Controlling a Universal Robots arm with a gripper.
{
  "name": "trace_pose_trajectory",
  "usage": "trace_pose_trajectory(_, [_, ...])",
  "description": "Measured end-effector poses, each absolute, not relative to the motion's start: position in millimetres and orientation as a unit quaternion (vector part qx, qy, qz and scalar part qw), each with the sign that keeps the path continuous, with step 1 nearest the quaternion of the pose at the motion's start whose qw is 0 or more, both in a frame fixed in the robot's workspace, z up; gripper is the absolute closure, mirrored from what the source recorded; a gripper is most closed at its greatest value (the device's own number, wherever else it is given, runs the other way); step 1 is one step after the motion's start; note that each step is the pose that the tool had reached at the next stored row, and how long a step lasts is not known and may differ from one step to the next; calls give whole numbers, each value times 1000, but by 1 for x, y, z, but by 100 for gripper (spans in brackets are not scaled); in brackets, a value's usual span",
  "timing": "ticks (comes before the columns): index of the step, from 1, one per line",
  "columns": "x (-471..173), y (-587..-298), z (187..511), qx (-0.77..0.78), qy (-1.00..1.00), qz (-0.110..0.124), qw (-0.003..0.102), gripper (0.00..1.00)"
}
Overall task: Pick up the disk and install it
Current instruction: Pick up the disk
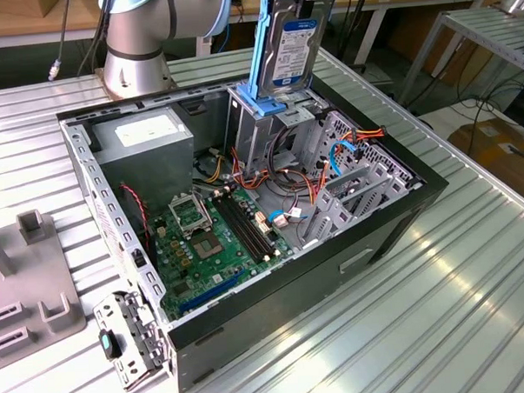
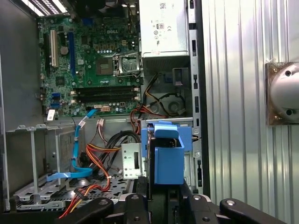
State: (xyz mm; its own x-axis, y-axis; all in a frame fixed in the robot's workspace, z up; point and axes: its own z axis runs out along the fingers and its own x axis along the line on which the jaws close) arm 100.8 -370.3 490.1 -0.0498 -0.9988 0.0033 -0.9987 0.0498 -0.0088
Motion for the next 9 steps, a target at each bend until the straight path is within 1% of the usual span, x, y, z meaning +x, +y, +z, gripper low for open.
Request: trace_pose_trajectory(9, [101, -370, 491, -689, 724, -5, 1, 65])
